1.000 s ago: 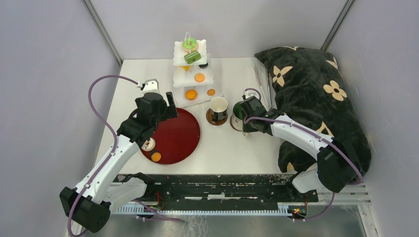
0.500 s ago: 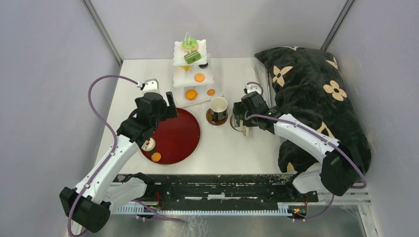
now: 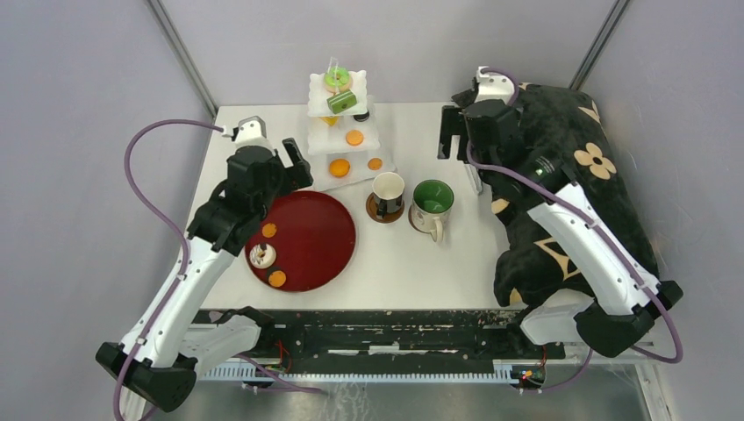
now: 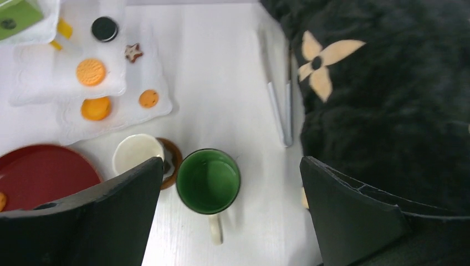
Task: Serve the afternoon tea
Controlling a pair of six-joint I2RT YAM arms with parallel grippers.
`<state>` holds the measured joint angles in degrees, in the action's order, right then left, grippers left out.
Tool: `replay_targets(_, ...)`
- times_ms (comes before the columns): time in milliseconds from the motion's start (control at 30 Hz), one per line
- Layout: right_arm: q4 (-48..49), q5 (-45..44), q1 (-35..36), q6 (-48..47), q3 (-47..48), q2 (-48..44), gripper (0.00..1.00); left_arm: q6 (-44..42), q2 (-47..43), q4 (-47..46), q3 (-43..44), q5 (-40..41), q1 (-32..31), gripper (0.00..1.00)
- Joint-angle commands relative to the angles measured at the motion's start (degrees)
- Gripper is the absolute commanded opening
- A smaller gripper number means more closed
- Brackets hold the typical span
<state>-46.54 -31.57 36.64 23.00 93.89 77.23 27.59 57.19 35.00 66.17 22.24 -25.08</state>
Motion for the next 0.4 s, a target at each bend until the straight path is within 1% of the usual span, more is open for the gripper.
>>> replay_targets(0, -2.4, -10.9, 0.2, -4.7, 1.4, -3.1, 1.00, 0.2, -2.5, -0.2, 2.6, -0.9, 0.4, 0.99)
replay_targets(133, 2.1, -16.1, 0.3, -5.3, -3.5, -8.7, 0.99, -1.0, -6.4, -3.4, -0.1, 0.1, 0.4, 0.99)
replay_targets(233, 5.4, -16.5, 0.2, -5.3, -7.4, -11.8, 1.00, -1.8, -8.4, -5.4, -2.1, 1.4, 0.4, 0.99)
replay_targets(367, 6.1, -16.5, 0.2, -3.8, -9.5, -12.7, 1.00, -2.0, -9.3, -5.1, -2.9, 2.4, 0.4, 0.99)
